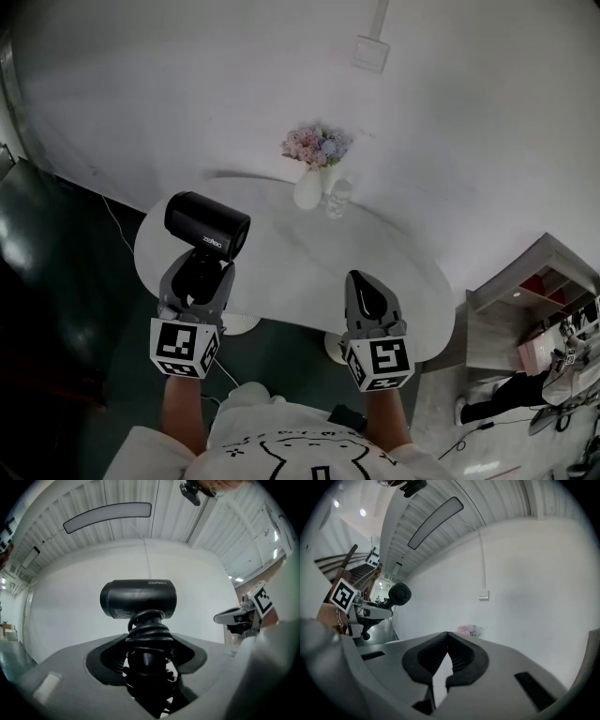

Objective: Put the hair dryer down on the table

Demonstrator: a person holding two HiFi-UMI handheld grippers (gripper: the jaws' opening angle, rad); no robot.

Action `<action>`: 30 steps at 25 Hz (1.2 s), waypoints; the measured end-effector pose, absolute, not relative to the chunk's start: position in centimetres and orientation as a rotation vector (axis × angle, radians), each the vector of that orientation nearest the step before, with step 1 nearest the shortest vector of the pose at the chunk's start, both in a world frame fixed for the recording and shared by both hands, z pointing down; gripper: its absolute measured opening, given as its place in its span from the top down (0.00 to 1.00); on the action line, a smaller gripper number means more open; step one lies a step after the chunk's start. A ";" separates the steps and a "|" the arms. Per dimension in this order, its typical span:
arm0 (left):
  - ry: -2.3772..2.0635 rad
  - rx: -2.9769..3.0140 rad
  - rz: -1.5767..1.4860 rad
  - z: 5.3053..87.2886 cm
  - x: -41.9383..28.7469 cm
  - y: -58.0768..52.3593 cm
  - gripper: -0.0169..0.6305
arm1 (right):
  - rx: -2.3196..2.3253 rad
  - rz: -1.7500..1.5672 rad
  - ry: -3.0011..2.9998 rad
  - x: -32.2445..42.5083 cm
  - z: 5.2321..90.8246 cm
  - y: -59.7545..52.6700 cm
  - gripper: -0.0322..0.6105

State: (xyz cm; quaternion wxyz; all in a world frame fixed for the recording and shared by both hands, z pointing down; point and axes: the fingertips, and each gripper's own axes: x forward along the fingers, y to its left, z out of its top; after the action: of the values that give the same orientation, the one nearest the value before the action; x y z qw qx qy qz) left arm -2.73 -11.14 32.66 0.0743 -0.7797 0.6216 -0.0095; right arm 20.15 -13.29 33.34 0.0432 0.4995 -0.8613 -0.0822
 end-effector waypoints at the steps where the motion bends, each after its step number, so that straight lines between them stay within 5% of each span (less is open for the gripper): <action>1: 1.873 -2.338 -0.032 32.8 -2.8 -11.4 0.56 | 1.517 -0.250 -2.637 20.1 33.5 -13.6 0.95; 17: 1.843 -2.417 -0.168 35.6 -5.3 -19.5 0.56 | 1.490 -0.182 -2.594 17.2 35.7 -20.7 0.95; 30: 1.372 -2.569 -0.606 39.5 -9.6 -32.8 0.56 | 1.624 -0.145 -2.485 12.0 35.7 -30.5 0.95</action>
State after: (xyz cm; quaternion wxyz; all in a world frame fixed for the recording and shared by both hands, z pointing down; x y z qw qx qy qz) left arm -9.56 -32.80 39.54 0.0831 -0.8607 0.4596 -0.2029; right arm 12.03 -30.48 35.67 0.0846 0.5444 -0.8332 -0.0486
